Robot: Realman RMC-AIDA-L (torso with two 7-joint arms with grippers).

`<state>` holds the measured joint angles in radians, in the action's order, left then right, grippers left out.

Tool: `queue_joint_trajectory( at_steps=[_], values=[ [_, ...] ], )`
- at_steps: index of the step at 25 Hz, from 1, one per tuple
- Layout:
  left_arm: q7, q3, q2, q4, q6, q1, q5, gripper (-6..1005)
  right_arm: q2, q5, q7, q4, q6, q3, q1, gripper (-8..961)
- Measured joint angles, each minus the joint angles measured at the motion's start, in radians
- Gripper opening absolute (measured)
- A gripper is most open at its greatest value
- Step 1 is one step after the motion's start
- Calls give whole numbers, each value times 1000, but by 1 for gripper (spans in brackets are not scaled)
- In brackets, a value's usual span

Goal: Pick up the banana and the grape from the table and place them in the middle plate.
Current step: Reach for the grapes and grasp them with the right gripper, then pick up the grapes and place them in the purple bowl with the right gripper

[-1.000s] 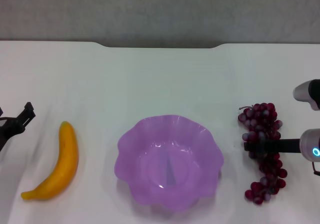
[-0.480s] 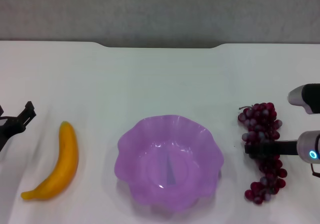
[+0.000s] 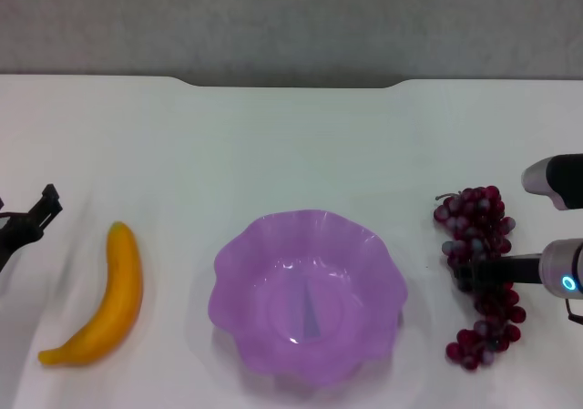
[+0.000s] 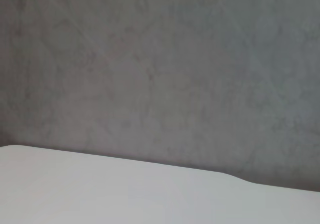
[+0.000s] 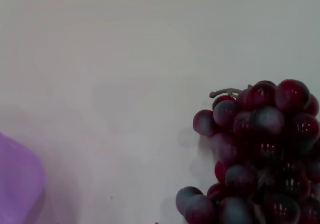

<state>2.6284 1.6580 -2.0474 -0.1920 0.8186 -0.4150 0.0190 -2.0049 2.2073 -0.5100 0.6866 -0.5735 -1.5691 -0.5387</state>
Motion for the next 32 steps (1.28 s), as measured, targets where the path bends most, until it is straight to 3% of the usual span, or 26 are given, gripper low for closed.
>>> queue_joint_trajectory(
  at_steps=[9,13,23,32],
  values=[
    [3,2,-1,0,-3,1,-1,891,0,1,-24,-1,37,16,11,450],
    [3,2,0,0,-4,3,-1,891,-2,0,-24,17,89,50,32,420],
    [4,2,0,3,-4,4,-1,891,-1,-43,-24,169,357,235,173,341],
    [4,2,0,4,-4,4,-1,891,-1,-33,-24,173,536,353,214,298]
  ],
)
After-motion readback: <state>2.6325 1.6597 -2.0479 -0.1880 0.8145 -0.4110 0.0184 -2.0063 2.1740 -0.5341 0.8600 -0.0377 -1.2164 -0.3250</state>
